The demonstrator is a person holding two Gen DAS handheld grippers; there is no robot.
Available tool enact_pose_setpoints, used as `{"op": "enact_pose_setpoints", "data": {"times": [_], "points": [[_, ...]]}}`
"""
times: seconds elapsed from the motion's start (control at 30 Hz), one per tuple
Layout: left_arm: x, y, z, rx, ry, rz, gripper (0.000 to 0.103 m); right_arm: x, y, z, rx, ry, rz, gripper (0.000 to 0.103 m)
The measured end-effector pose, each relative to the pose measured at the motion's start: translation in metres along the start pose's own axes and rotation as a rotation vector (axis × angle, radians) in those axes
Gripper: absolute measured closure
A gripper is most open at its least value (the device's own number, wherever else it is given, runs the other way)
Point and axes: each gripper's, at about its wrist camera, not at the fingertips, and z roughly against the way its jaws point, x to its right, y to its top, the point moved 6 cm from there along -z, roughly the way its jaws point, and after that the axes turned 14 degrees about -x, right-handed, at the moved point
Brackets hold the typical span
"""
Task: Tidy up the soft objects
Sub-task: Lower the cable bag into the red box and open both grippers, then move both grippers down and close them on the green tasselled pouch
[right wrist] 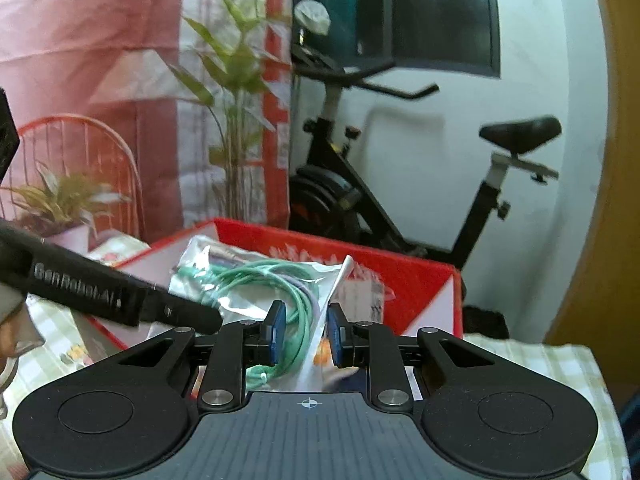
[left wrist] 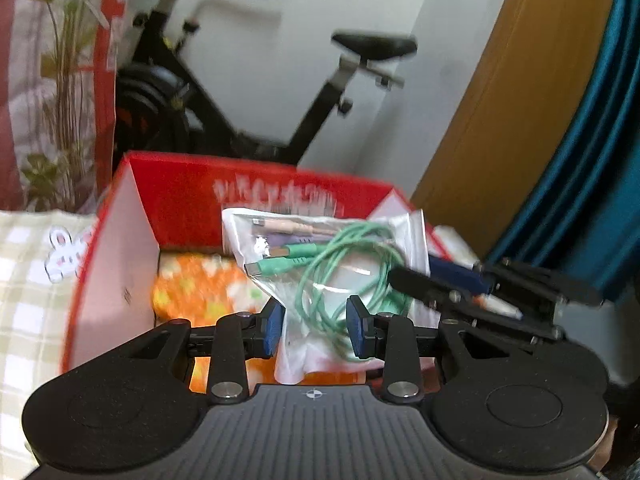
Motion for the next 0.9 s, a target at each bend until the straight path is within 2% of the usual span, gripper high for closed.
{"op": "enact_pose_setpoints", "data": {"times": [0.1,0.3,0.43,0.5,0.67,0.9], "points": [[0.003,-0.007,-0.010,-0.044,-0.011,0.011,0.068,0.006,-0.008,-0.004,-0.027,-0.005,-0.027,0.083],[0.009,-0.008,-0.013,-0.062,-0.035,0.008,0.065,0.018,-0.016,-0.001,-0.043,-0.040,-0.064,0.079],[0.011,-0.006,-0.010,-0.048,-0.011,-0.006,0.038,0.024,-0.023,0.005,-0.062,-0.064,-0.104,0.075],[0.008,-0.006,-0.005,-0.036,0.007,-0.009,0.037,0.023,-0.027,0.013,-0.058,-0.056,-0.118,0.075],[-0.003,-0.011,0.022,0.003,-0.009,0.001,0.037,0.012,-0.037,0.032,-0.048,-0.019,-0.114,0.075],[0.013,-0.043,0.057,0.047,0.049,-0.123,0.038,-0.017,-0.059,0.064,-0.033,0.030,-0.093,0.075]]}}
